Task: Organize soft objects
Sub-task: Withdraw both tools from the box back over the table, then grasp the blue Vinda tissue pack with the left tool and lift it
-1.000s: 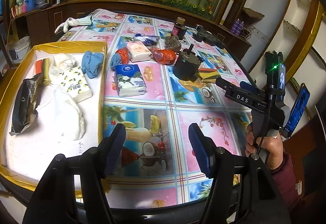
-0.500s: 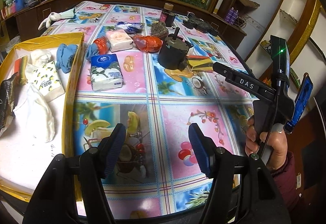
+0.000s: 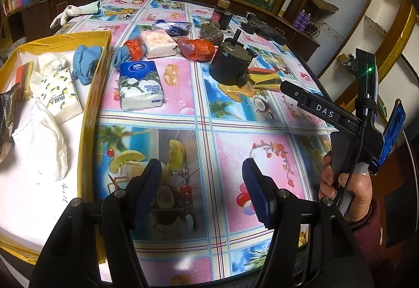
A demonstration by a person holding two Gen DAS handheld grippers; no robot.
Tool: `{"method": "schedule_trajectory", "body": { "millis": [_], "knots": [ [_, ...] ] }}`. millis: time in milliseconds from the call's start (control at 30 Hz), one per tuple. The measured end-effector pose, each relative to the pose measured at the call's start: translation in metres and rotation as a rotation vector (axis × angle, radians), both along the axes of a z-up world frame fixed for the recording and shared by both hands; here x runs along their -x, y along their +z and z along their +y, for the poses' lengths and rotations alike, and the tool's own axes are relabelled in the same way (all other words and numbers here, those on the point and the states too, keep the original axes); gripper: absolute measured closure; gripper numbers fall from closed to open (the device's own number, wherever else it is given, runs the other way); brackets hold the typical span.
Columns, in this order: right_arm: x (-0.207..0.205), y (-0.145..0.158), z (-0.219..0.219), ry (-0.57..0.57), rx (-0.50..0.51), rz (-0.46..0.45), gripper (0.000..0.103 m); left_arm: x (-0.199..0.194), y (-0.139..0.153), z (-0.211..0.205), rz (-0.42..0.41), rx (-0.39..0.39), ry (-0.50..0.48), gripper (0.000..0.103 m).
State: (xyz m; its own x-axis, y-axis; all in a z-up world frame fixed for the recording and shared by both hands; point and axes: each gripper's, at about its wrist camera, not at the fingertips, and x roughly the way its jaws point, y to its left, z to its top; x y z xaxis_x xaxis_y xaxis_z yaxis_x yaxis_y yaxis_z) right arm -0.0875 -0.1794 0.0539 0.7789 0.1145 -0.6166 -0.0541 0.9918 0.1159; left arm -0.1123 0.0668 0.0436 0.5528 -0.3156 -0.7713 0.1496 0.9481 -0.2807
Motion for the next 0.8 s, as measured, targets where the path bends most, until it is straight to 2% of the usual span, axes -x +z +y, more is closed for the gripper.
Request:
{"method": "schedule_trajectory", "body": {
  "millis": [533,800],
  "knots": [
    [-0.003,-0.003,0.003,0.001,0.015,0.012,0.003,-0.001,0.000,0.007,0.000,0.006,0.007,0.040],
    [-0.003,-0.003,-0.005,-0.013,-0.023,0.015,0.003,-0.028,0.031,0.044,-0.083,-0.039,0.130,0.040]
  ]
}}
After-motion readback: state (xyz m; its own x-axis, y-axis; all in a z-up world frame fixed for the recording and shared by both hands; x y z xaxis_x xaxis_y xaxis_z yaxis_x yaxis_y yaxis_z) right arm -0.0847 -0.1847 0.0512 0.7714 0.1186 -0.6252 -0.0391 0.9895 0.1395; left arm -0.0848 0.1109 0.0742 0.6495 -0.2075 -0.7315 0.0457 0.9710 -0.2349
